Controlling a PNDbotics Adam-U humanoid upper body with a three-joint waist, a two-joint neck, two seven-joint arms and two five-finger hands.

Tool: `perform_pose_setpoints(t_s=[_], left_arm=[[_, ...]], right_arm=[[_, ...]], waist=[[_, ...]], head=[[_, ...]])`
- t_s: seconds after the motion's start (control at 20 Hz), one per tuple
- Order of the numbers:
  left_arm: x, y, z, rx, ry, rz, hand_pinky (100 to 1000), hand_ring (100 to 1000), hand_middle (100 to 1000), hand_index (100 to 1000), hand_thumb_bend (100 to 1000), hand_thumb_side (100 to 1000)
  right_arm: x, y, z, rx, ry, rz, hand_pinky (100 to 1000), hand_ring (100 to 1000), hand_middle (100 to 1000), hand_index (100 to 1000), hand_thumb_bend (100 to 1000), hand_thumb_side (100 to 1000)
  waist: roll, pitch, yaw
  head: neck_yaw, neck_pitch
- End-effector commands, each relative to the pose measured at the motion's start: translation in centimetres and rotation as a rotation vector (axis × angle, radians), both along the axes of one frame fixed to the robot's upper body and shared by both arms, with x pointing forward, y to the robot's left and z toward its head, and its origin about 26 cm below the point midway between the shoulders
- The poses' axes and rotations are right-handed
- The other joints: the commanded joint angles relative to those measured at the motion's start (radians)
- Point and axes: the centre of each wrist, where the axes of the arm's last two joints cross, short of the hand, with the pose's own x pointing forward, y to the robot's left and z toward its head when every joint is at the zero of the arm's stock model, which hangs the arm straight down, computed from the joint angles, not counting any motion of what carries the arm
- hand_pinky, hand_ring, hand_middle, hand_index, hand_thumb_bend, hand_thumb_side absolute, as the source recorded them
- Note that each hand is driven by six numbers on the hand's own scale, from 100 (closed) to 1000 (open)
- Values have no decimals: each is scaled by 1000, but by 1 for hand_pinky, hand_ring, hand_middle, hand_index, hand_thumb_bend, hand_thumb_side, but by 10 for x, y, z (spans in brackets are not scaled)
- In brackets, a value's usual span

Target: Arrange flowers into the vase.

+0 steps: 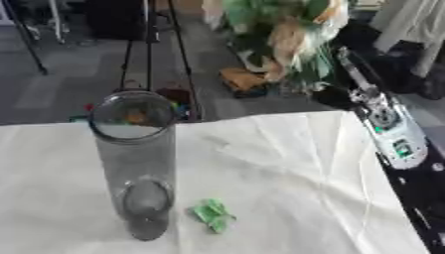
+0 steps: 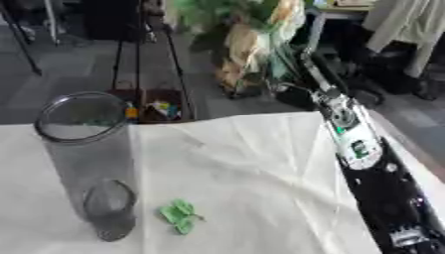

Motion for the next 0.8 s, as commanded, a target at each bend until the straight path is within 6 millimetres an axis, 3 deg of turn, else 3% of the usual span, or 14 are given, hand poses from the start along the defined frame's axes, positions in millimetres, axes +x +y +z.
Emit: perform_pose_setpoints(t_s=[0.05,0.3,0.35,0.5,0.8], left_arm=[[-2,3,5,3,-18,4,807,845,844,903,100,913],[-2,5,5,3,-13,11,807,845,844,903,100,914],[-2,5,4,2,-12,12,806,844,844,903,100,914],[-2,9,3,-3,-4,27,806,844,843,903,100,914],[-2,11,2,-7,5,39,805,844,843,902,100,913]], right_arm=[[-20,-7,33,98,-26,78,191,100,100,100,100,580],[-33,-12,47,224,25,218,181,100,100,100,100,609],[-34,-12,48,229,28,226,147,100,100,100,100,679],[-43,-8,63,241,11,267,120,100,100,100,100,678],[-56,2,81,305,-15,339,100,100,100,100,100,673]], waist=[[-4,-33,4],[-11,-36,9],[-11,-37,10],[-25,-46,18],[-36,-57,34]], head=[[7,12],[22,22],[25,24],[65,40],[56,46]])
